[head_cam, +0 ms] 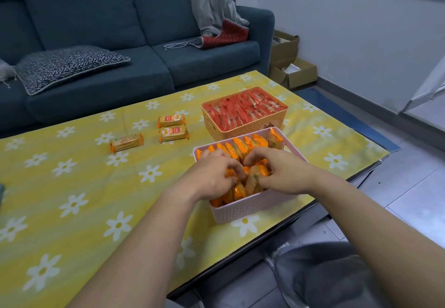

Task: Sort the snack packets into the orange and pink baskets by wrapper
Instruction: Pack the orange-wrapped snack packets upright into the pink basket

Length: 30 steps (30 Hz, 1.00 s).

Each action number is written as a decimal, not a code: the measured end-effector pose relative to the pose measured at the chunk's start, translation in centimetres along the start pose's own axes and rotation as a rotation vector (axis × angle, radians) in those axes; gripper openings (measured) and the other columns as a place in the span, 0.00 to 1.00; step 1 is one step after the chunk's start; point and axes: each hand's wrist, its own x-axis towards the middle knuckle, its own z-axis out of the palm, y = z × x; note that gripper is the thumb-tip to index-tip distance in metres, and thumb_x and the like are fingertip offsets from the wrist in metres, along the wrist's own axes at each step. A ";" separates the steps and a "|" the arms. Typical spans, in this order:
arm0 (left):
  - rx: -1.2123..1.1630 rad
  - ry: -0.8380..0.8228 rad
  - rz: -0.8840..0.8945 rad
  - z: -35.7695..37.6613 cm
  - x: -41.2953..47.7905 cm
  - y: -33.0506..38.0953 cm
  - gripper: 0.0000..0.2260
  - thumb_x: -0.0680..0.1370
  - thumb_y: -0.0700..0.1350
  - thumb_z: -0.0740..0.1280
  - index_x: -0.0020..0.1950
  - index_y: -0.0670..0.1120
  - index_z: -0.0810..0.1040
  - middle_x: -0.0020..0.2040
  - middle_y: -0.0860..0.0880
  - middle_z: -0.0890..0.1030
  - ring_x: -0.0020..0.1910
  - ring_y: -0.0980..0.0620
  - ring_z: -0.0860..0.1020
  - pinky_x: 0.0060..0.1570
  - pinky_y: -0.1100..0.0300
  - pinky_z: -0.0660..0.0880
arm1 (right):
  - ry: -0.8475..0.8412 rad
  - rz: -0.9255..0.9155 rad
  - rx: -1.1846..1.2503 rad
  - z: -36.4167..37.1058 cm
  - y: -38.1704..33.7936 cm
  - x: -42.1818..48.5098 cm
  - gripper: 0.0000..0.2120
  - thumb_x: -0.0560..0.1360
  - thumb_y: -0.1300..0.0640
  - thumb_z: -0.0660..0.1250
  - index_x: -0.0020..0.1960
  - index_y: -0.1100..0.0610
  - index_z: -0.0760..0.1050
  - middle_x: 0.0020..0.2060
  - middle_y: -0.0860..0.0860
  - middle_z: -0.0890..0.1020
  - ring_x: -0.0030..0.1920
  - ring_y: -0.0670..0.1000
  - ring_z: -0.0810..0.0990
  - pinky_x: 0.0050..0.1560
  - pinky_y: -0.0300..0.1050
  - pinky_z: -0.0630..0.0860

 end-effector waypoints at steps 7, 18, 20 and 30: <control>0.060 0.099 0.012 0.7 0.3 -0.2 0.05 0.77 0.47 0.71 0.47 0.58 0.82 0.53 0.55 0.73 0.55 0.49 0.66 0.58 0.52 0.69 | 0.099 0.017 -0.229 0.3 -0.6 0.2 0.14 0.65 0.59 0.75 0.47 0.49 0.75 0.40 0.41 0.73 0.39 0.45 0.72 0.35 0.37 0.66; -0.002 0.128 -0.052 2.0 0.6 1.6 0.15 0.73 0.67 0.69 0.45 0.57 0.78 0.46 0.57 0.74 0.54 0.51 0.71 0.49 0.51 0.73 | 0.169 0.213 0.298 -2.2 1.0 -1.1 0.12 0.73 0.71 0.64 0.44 0.57 0.82 0.42 0.52 0.86 0.40 0.49 0.86 0.44 0.49 0.83; 0.037 0.158 -0.090 2.1 0.6 2.2 0.13 0.73 0.64 0.72 0.44 0.56 0.77 0.48 0.55 0.73 0.55 0.50 0.70 0.47 0.53 0.70 | 0.371 0.230 0.198 -3.4 2.0 -1.6 0.14 0.74 0.70 0.62 0.41 0.54 0.81 0.39 0.48 0.85 0.35 0.39 0.83 0.36 0.37 0.77; 0.097 0.025 -0.161 1.4 1.0 2.8 0.27 0.71 0.60 0.75 0.66 0.55 0.75 0.64 0.49 0.73 0.66 0.44 0.68 0.61 0.51 0.70 | 0.106 0.077 -0.416 0.3 0.9 1.0 0.19 0.67 0.42 0.76 0.57 0.43 0.80 0.43 0.42 0.79 0.47 0.46 0.77 0.43 0.45 0.76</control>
